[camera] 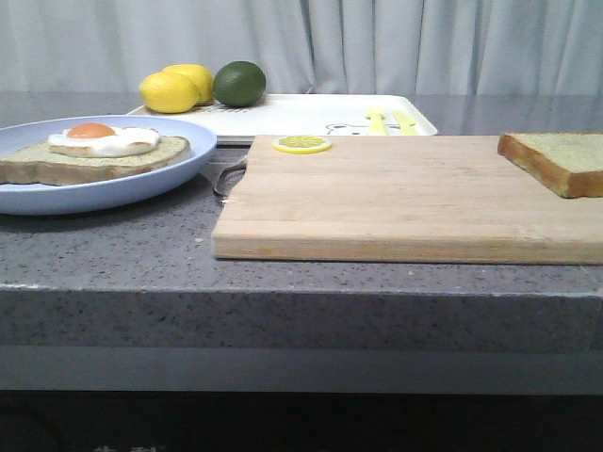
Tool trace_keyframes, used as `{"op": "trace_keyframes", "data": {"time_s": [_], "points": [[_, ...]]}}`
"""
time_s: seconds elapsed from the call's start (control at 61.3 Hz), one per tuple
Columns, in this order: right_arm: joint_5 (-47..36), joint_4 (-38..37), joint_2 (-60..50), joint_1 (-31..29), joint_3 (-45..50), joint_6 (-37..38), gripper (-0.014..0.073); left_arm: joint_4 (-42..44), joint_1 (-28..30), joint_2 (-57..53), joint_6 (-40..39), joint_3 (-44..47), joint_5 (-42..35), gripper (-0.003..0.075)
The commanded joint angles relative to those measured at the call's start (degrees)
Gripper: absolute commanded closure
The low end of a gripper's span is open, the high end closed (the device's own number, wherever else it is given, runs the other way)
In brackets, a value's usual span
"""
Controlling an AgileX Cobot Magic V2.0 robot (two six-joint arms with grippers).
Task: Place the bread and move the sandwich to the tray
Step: 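Move the right gripper toward the plain bread slice on the cutting board, then lower the right gripper and grasp the edge of the bread slice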
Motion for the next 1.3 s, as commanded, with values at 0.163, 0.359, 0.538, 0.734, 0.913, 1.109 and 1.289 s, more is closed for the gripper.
{"op": "trace_keyframes", "data": {"time_s": [0.163,0.359,0.538,0.734,0.913,1.109,1.289], "points": [[-1.30,-0.17,5.86,-0.31,0.20,-0.11,0.0662,-0.51,0.16,4.56,-0.13,0.68,-3.75,0.0741],[-1.60,-0.23,7.94,-0.31,2.83,-0.24,0.0471,-0.51,0.16,5.53,-0.13,1.98,-4.29,0.0702],[-4.07,-0.23,9.15,-0.31,4.98,-0.24,0.0099,-0.40,0.16,5.53,-0.13,1.98,-5.21,0.0343],[-6.45,0.98,9.15,-0.31,5.07,-0.24,0.0044,-0.40,0.16,5.53,-0.13,1.98,-5.63,0.0156],[-0.53,4.61,13.71,-0.31,0.76,-0.24,0.0044,-0.40,0.16,5.53,-0.13,1.98,-6.27,0.0176],[6.54,4.01,21.98,-0.31,-7.78,-0.24,0.0044,-0.31,0.16,5.53,-0.02,1.98,-6.37,0.0176],[13.31,-0.71,29.88,-1.13,-15.08,-0.19,0.0044,-0.08,0.16,5.53,-0.02,1.98,-5.95,0.0176]]}}
